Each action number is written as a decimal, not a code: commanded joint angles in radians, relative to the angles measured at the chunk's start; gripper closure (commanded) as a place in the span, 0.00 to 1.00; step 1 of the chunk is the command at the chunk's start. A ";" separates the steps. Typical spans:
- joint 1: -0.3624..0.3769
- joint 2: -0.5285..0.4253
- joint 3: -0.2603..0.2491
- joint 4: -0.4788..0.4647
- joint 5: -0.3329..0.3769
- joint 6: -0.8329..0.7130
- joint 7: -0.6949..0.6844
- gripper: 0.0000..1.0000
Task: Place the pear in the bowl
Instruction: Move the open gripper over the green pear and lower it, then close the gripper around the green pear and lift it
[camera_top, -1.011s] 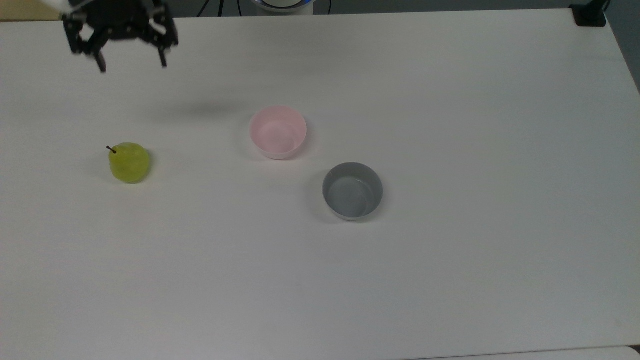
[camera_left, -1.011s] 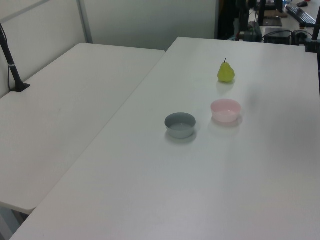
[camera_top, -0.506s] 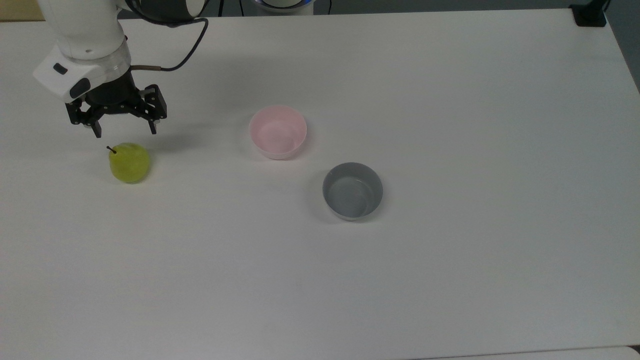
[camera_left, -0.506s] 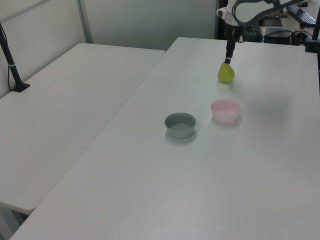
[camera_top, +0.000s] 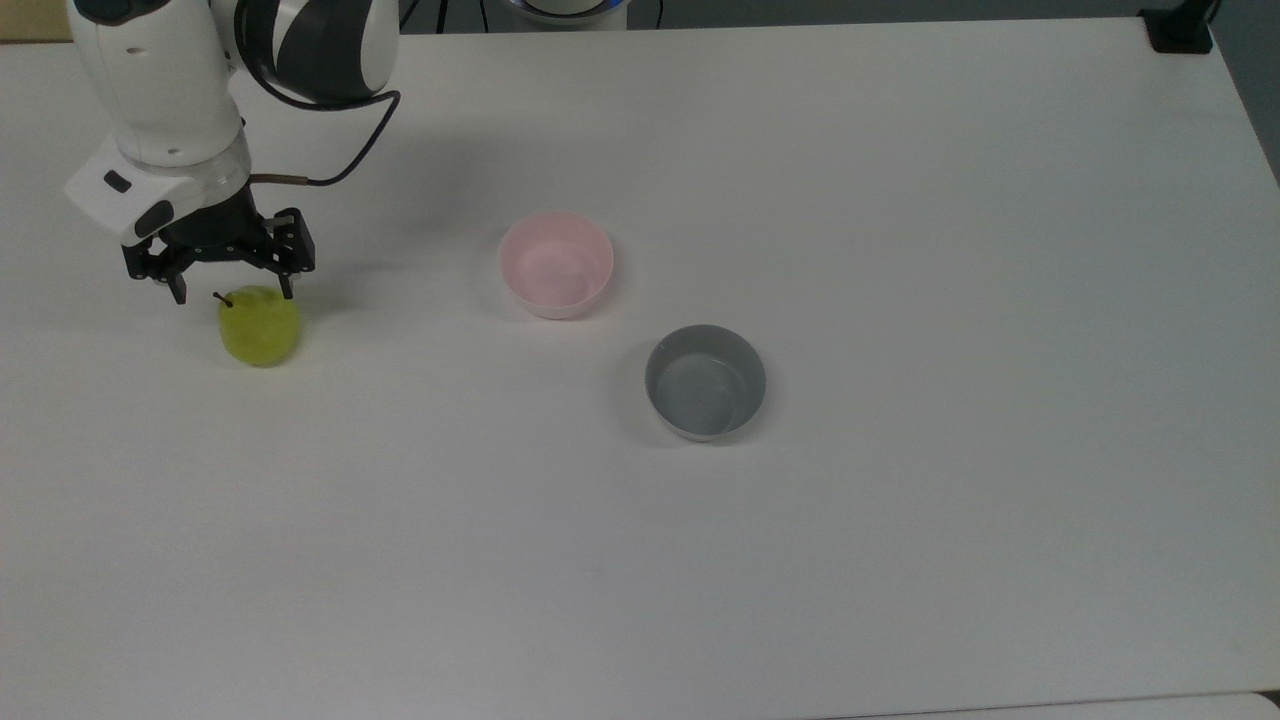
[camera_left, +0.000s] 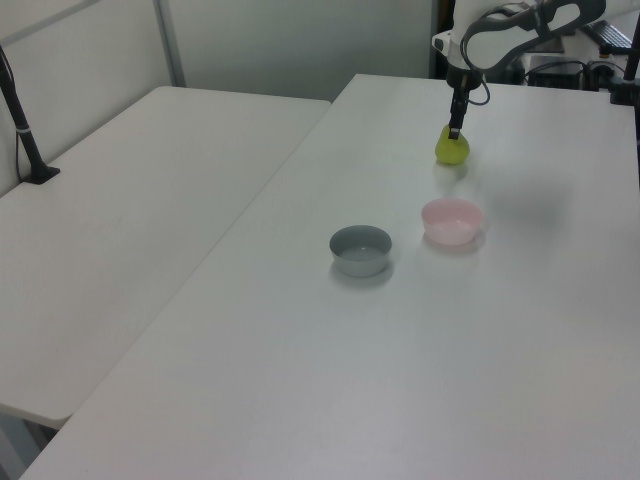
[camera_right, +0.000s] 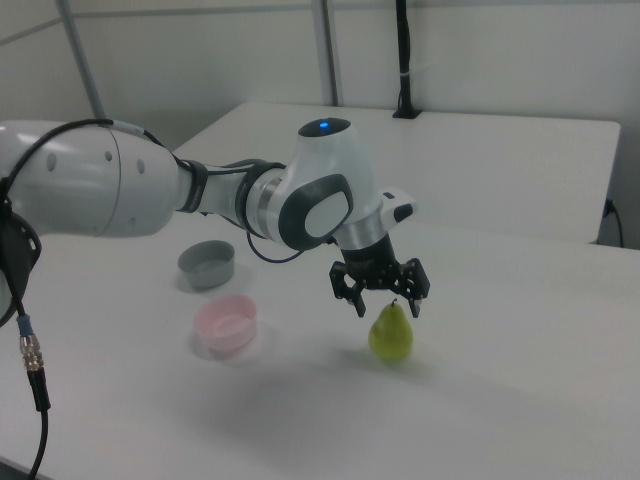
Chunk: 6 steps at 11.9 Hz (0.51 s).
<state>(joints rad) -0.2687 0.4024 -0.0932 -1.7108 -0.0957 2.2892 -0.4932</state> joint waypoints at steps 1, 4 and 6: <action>0.009 0.019 -0.011 -0.010 -0.013 0.032 -0.008 0.00; 0.013 0.035 -0.011 -0.009 -0.009 0.042 -0.004 0.03; 0.011 0.047 -0.011 -0.018 -0.007 0.087 -0.004 0.38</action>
<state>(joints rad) -0.2686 0.4396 -0.0934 -1.7106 -0.0960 2.3219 -0.4932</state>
